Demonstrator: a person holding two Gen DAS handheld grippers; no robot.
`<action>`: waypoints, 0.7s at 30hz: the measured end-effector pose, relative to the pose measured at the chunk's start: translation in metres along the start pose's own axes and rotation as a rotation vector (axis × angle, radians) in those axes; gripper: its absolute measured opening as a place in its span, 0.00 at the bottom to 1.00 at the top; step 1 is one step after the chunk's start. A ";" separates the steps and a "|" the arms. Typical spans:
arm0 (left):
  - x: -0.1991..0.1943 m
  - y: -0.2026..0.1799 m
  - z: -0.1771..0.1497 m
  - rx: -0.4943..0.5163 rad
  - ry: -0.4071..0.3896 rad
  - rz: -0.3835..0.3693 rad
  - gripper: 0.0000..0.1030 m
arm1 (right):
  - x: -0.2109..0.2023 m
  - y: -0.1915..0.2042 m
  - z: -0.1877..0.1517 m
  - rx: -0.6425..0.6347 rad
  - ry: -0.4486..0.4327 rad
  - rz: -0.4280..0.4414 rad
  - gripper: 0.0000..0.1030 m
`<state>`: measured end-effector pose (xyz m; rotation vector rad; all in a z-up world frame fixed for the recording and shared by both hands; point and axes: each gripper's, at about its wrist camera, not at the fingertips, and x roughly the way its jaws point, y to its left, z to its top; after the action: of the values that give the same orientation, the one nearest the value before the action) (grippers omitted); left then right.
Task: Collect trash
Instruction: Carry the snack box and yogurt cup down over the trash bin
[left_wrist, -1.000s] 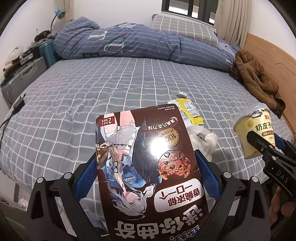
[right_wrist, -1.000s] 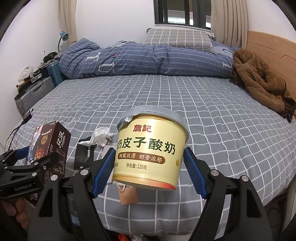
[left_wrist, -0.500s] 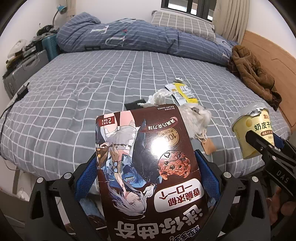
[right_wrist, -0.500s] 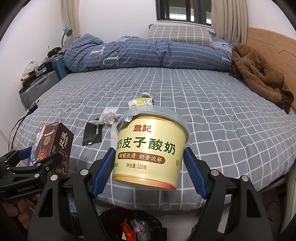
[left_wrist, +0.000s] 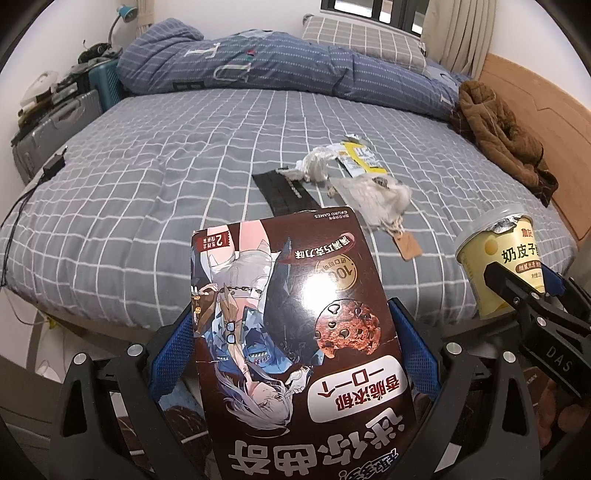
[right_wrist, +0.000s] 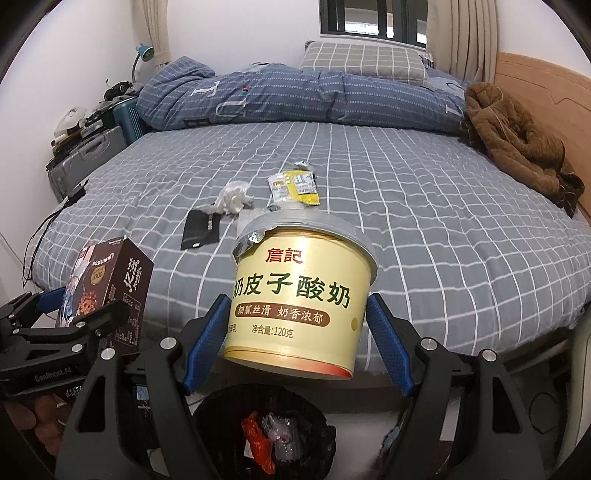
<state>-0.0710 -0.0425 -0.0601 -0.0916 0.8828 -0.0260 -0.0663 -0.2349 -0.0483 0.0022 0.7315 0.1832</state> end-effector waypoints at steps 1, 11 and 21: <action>-0.002 0.000 -0.003 -0.001 0.003 -0.003 0.92 | -0.002 0.001 -0.003 -0.001 0.000 -0.001 0.70; -0.013 0.007 -0.032 -0.013 0.040 0.008 0.92 | -0.014 0.006 -0.031 -0.004 0.044 0.002 0.70; -0.019 0.016 -0.066 -0.041 0.080 0.001 0.92 | -0.019 0.013 -0.062 -0.002 0.104 0.013 0.70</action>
<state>-0.1347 -0.0303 -0.0885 -0.1291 0.9635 -0.0103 -0.1233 -0.2289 -0.0812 -0.0046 0.8348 0.1973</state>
